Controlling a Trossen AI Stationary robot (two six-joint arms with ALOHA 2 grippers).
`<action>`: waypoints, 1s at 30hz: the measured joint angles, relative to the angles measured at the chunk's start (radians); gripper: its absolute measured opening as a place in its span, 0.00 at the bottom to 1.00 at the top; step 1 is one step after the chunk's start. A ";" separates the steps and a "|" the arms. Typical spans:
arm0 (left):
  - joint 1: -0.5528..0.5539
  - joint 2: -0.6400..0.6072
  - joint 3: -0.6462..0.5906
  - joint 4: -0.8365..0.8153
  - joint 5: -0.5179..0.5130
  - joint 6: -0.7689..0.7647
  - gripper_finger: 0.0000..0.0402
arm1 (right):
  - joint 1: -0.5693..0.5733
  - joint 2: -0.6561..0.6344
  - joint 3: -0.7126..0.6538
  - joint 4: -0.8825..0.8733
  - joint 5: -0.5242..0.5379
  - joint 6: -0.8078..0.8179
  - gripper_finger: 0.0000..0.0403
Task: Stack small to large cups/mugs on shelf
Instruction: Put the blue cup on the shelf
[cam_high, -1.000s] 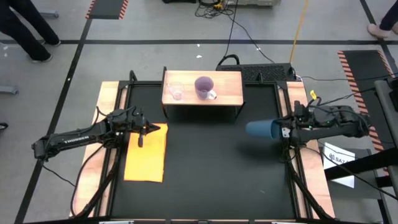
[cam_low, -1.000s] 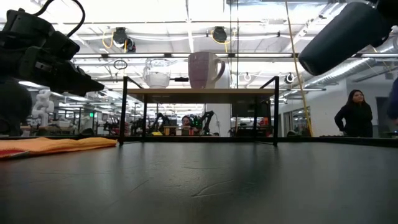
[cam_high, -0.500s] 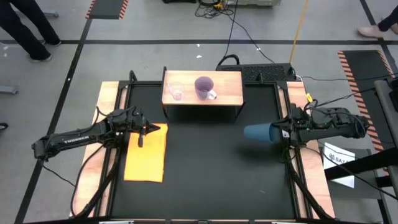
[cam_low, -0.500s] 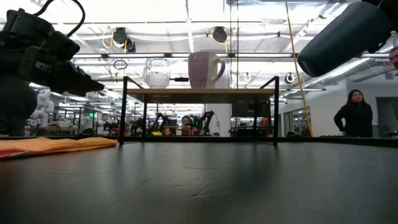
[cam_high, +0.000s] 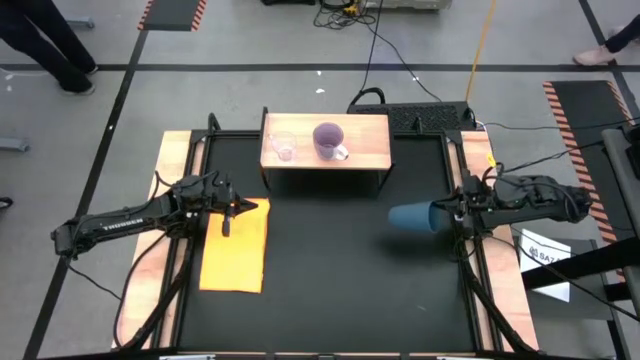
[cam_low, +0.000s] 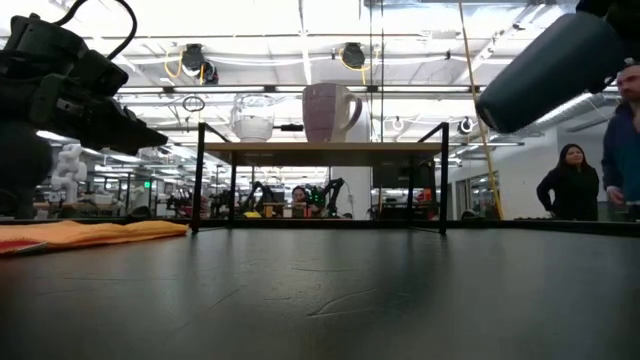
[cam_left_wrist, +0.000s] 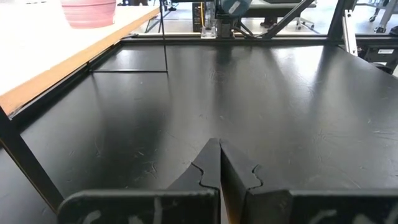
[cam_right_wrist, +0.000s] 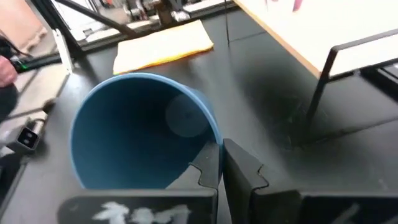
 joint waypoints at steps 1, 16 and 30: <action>0.000 0.000 0.000 0.000 0.000 -0.002 0.00 | 0.000 0.000 0.000 0.008 -0.001 0.000 0.00; 0.000 0.000 0.000 0.000 0.001 -0.001 0.00 | 0.000 0.000 0.000 0.004 -0.001 0.000 0.00; 0.000 0.000 0.000 -0.002 0.002 -0.010 0.00 | 0.000 0.000 0.000 0.003 -0.001 0.004 0.00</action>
